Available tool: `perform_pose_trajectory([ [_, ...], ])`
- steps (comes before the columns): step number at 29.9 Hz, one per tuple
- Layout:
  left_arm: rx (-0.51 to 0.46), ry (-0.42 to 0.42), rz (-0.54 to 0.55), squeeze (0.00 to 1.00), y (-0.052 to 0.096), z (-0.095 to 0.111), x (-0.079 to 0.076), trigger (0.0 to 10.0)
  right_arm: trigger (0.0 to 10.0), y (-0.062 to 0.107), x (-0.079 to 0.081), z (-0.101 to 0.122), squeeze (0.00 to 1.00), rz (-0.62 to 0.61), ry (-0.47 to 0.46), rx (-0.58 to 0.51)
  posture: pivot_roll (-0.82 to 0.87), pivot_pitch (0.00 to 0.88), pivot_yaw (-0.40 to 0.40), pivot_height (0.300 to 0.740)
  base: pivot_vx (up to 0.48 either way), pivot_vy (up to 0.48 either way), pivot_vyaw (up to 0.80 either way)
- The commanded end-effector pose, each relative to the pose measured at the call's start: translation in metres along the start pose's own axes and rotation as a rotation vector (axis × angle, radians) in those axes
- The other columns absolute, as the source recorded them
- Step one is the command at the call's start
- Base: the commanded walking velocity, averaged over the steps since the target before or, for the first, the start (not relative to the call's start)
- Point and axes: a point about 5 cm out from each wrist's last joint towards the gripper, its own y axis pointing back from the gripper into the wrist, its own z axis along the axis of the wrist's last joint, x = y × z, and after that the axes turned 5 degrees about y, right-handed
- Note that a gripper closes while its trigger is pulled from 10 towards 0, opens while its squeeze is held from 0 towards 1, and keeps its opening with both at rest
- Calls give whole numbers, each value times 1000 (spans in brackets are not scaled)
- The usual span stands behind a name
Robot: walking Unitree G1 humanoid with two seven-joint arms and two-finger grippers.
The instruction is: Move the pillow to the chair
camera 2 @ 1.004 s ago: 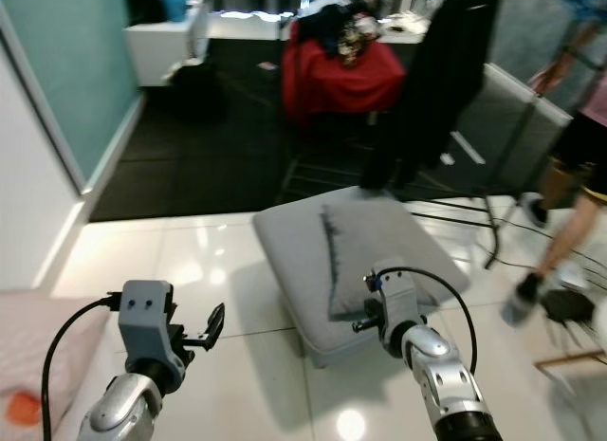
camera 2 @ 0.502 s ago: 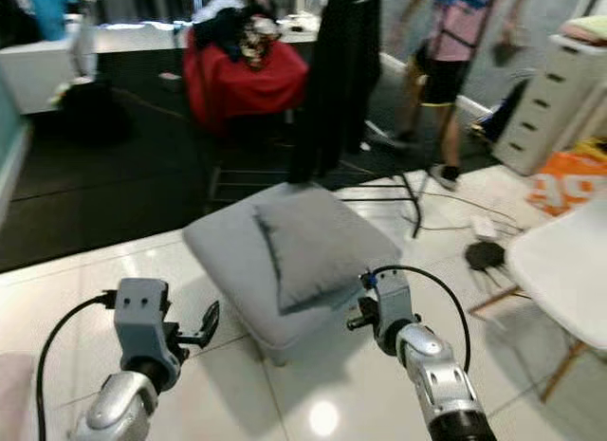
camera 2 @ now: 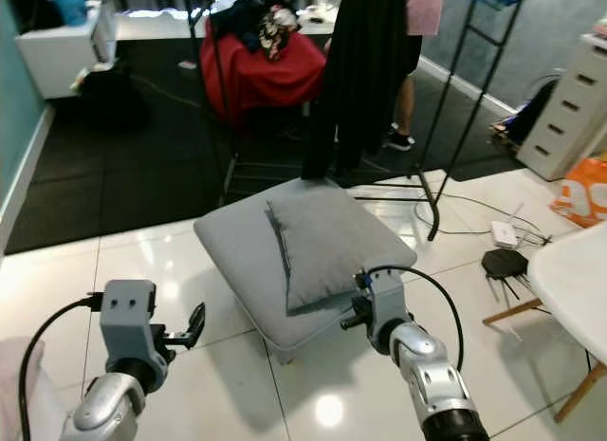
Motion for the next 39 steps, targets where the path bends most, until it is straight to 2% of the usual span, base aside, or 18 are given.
perform_pose_trajectory([
  [1, 28, 28, 18, 0, 0, -6, 0, 10000, 10000, 5, -6, -6, 0, -15, 15, 15, -182, 71, -55, 740, 0, -480, 0],
  [6, 40, 56, 53, 0, 1, -8, 3, 10000, 10000, 5, -5, -3, 0, -1, 32, -6, -183, 72, -56, 740, 0, -480, 0],
  [9, 55, 74, 91, 0, 1, -10, 6, 10000, 10000, 6, -3, 0, 0, 29, 72, -24, -183, 72, -63, 740, 0, -480, 800],
  [21, 70, 75, 101, 0, 1, -12, 6, 10000, 10000, 6, -2, -1, 0, 43, 70, -18, -184, 72, -65, 740, 0, -480, 800],
  [25, 72, 80, 101, 0, 0, -12, 6, 10000, 10000, 6, -3, -2, 0, 38, 59, -14, -186, 71, -64, 740, 0, -405, 141],
  [39, 60, 94, 86, 0, 0, -10, 3, 10000, 10000, 6, -5, -2, 0, 35, 60, -8, -192, 70, -66, 740, 48, -19, 0],
])
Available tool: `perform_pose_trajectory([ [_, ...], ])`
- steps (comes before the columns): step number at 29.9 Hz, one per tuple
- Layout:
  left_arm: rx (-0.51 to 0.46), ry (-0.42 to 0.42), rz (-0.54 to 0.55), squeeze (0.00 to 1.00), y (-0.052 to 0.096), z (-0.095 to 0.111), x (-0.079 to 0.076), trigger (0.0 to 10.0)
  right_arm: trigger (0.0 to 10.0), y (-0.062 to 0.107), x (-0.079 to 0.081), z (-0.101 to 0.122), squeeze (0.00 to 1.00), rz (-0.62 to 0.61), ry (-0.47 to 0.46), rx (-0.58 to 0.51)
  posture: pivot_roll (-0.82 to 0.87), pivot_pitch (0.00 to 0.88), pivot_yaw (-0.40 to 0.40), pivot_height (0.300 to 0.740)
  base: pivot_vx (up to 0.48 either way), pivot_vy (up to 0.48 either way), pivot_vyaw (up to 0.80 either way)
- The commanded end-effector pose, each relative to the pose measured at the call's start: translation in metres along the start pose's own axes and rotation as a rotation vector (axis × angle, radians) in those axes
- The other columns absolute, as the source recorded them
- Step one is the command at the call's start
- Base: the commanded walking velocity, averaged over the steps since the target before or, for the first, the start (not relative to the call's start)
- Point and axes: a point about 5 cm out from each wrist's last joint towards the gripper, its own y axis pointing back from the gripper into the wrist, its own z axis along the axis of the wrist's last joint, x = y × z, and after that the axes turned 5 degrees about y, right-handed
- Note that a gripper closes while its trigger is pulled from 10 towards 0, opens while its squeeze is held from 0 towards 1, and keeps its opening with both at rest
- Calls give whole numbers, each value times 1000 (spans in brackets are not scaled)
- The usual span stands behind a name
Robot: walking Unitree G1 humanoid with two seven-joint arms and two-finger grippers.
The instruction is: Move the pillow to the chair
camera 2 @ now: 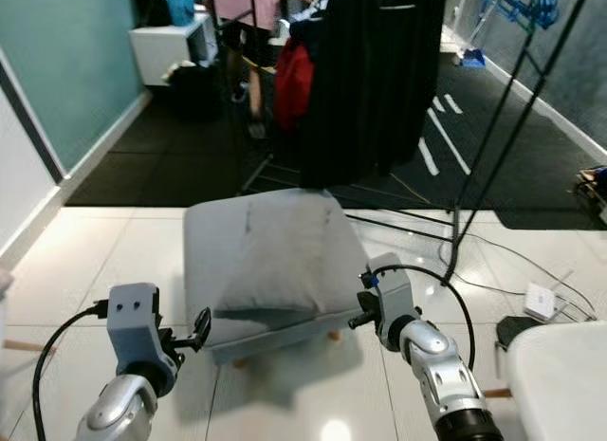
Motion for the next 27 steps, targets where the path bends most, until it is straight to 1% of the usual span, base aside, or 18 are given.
perform_pose_trajectory([
  [1, 10, 9, 3, 0, 1, -2, 2, 10000, 10000, 0, 1, -2, 0, 0, 1, 8, -192, 73, -67, 740, 375, 0, 0],
  [23, 8, 7, -9, 0, 2, -4, 0, 10000, 10000, 0, 2, -3, 0, 11, 11, 7, -190, 58, -66, 740, 413, 0, 0],
  [27, 18, 13, 23, 0, 1, -5, 3, 10000, 10000, 0, 2, -3, 0, 14, 13, 7, -190, 59, -67, 740, 236, 0, 0],
])
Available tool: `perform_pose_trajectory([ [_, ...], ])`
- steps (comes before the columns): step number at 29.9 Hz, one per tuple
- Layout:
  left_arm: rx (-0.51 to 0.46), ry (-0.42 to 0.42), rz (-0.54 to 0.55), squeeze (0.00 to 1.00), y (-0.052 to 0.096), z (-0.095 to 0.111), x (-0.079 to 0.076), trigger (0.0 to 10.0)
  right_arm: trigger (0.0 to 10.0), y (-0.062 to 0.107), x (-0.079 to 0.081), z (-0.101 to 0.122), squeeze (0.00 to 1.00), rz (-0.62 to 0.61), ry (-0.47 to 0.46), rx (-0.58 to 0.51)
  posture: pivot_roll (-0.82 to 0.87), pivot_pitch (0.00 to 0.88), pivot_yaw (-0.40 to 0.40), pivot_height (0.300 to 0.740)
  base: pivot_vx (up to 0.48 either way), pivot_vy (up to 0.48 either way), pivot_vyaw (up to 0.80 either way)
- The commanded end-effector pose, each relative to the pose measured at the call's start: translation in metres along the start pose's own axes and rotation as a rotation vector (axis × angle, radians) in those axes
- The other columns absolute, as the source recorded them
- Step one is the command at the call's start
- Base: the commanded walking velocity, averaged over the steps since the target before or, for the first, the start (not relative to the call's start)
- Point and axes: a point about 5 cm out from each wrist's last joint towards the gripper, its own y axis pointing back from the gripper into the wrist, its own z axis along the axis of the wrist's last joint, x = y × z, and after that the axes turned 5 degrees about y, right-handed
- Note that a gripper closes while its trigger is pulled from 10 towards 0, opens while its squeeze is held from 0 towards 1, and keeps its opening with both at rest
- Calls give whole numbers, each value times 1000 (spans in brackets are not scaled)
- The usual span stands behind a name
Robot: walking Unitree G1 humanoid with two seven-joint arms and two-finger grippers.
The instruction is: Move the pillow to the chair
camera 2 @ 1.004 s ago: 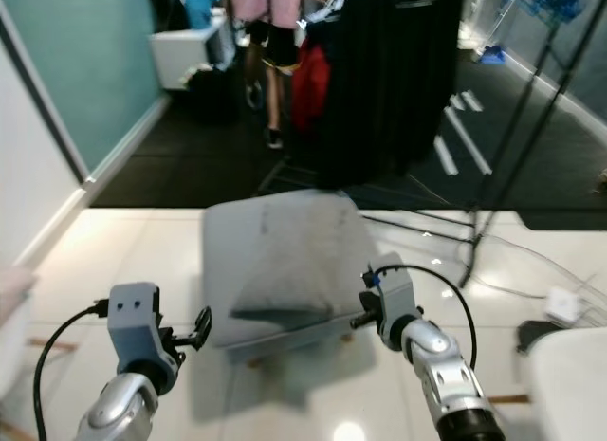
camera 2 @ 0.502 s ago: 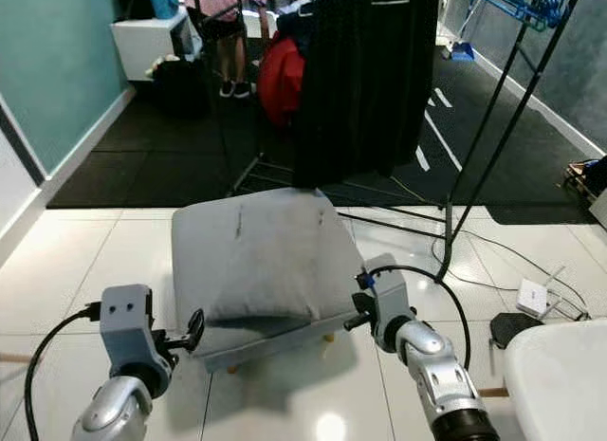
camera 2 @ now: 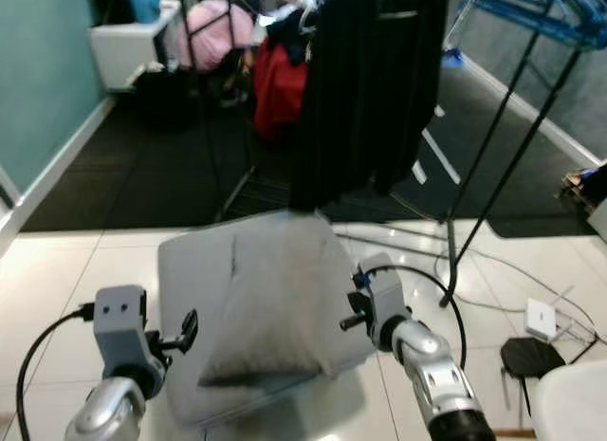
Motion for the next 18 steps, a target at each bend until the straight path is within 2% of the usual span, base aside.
perform_pose_trajectory([
  [1, 20, 7, 3, 0, 1, -4, -1, 10000, 10000, -1, 2, 1, 0, 4, 9, -2, -190, 59, -67, 740, 0, 0, 0],
  [8, 22, 5, 2, 0, 1, -4, -1, 10000, 10000, -1, 3, -2, 0, 25, 13, 28, -191, 59, -68, 740, 0, 0, 0],
  [18, 24, 0, 9, 0, 2, -5, 0, 10000, 10000, -2, 2, -6, 0, 40, -42, 47, -190, 50, -69, 705, 0, 0, 0],
])
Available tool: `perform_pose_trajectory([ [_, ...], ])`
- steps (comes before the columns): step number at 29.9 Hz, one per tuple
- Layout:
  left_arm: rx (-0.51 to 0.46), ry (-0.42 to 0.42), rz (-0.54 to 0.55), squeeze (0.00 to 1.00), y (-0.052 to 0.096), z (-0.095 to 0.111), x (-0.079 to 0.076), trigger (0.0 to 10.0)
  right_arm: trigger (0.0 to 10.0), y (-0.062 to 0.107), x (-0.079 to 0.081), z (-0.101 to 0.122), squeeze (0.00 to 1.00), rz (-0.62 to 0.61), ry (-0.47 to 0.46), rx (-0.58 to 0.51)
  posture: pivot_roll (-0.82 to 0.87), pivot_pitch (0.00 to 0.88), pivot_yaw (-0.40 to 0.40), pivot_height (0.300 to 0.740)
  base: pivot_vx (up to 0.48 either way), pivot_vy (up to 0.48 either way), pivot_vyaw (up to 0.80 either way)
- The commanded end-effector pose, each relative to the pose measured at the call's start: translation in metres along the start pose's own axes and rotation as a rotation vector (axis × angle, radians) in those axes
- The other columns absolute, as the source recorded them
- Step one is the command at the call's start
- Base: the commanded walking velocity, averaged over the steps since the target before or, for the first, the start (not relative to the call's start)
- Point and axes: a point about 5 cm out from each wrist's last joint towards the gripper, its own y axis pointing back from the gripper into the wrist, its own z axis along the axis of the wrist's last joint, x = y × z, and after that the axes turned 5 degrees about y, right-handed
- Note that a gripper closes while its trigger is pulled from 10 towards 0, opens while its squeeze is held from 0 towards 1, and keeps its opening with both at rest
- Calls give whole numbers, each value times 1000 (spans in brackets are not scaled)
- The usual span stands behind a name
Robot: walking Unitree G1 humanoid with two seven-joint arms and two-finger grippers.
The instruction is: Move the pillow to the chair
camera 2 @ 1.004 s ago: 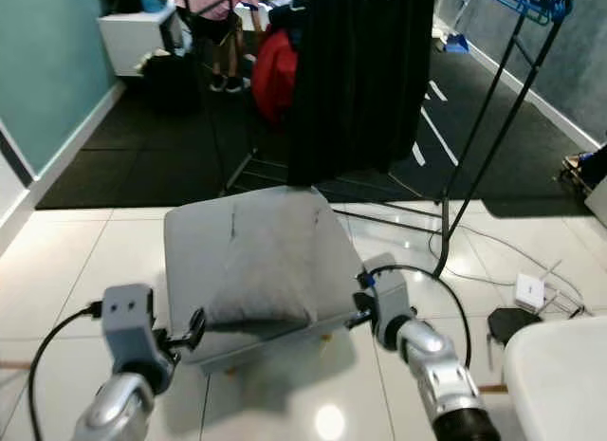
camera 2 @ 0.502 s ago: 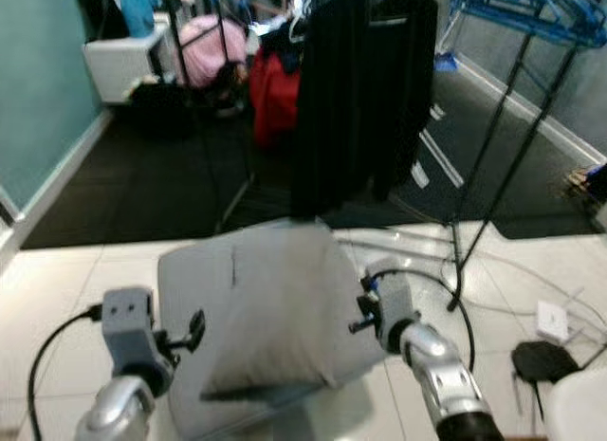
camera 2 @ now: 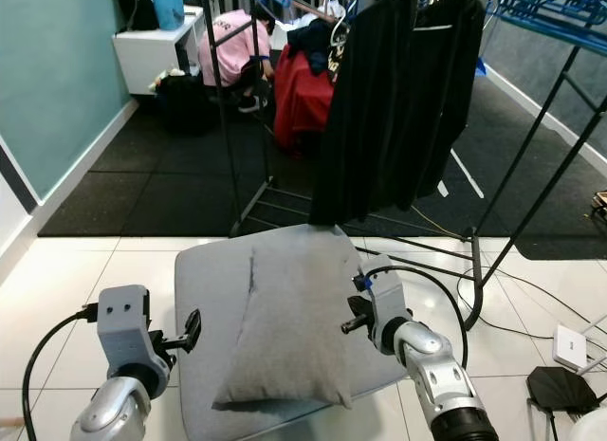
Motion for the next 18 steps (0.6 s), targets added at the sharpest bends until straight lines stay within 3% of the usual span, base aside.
perform_pose_trajectory([
  [1, 20, 1, 2, 0, 1, -4, -1, 10000, 10000, 1, -1, -8, 0, 0, -32, 34, -190, 50, -69, 705, 0, 0, 0],
  [11, -9, -47, 17, 0, -2, 4, 10, 10000, 10000, -2, -18, -2, 0, -63, -148, 15, -186, 51, -70, 675, 0, 0, 0],
  [12, -15, -60, 27, 0, -4, 6, 14, 10000, 10000, -3, -20, 2, 212, -66, -174, -4, -186, 53, -63, 670, 0, 0, 0],
  [14, -15, -60, 27, 0, -4, 6, 14, 10000, 10000, -3, -20, 2, 212, -66, -174, -4, -186, 53, -63, 670, 0, 0, 0],
  [15, -21, -69, 38, 0, -5, 9, 17, 10000, 10000, -4, -20, 6, 1000, -56, -197, -25, -189, 59, -60, 665, 0, 0, 0],
  [18, -25, -76, 48, 0, -6, 11, 21, 10000, 10000, -4, -20, 9, 1000, -50, -212, -39, -190, 62, -56, 660, 0, 0, 0],
])
